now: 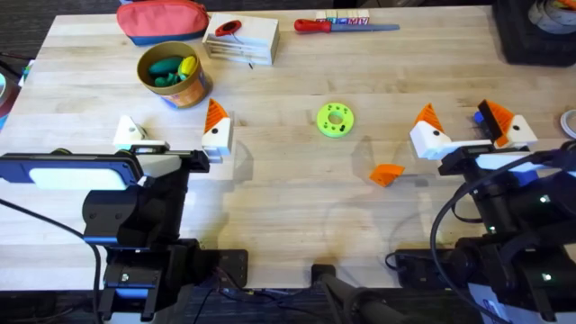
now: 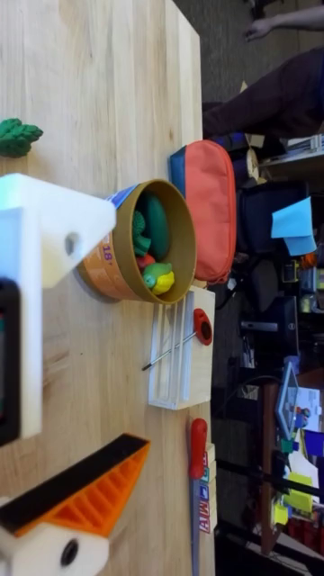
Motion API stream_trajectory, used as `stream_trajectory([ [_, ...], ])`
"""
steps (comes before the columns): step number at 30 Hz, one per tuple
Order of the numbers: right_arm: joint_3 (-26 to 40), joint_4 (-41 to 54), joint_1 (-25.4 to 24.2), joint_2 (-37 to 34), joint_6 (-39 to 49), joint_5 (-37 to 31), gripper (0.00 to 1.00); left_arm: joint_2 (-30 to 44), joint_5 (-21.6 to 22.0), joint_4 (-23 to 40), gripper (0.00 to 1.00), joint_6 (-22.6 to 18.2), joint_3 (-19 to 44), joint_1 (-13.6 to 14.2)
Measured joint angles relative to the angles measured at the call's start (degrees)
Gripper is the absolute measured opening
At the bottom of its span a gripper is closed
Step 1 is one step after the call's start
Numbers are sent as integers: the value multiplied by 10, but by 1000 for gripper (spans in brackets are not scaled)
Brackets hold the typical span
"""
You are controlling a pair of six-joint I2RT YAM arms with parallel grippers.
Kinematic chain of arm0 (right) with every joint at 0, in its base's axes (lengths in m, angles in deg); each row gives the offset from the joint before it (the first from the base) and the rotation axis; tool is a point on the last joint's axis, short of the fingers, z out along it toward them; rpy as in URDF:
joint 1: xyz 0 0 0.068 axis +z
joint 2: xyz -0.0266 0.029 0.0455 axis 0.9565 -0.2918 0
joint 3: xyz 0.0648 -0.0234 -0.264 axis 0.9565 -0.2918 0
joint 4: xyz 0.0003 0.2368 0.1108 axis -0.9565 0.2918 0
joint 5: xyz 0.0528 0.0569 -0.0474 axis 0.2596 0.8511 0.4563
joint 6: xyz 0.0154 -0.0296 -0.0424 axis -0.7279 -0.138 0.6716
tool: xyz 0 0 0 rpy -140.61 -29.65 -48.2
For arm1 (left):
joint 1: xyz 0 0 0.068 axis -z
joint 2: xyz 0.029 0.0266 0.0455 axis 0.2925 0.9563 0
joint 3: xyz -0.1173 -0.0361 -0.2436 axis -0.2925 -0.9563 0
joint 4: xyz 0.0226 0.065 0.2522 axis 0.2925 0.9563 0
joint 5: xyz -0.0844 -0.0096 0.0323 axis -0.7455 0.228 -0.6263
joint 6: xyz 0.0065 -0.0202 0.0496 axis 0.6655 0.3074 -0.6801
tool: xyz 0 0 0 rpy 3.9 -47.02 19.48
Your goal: Pick up the gripper from the table and insert it into the empty holder that is missing its gripper. Then pick up a screw, insert it into the mounting hole, and use the screwdriver to tighten it. Finally, clean up the table by picking up the vegetable and placing it into the bucket.
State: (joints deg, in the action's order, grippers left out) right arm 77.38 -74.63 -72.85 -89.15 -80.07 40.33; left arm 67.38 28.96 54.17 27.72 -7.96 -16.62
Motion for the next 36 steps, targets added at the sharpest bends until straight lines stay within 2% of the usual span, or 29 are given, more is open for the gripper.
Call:
stream_trajectory([
  [12,0,-7,0,0,0,1,991,0,0,9,985,-2,0,0],
  [17,17,36,0,-6,-3,-1,991,0,13,100,986,14,33,0],
  [20,63,130,0,-27,-5,-1,991,12,30,173,986,20,94,0],
  [24,157,239,0,-87,-7,-1,991,72,54,270,985,24,211,0],
  [32,369,390,0,-248,-7,-1,992,309,107,479,986,26,452,0],
  [36,428,402,0,-309,-7,-1,991,425,110,521,986,26,544,0],
])
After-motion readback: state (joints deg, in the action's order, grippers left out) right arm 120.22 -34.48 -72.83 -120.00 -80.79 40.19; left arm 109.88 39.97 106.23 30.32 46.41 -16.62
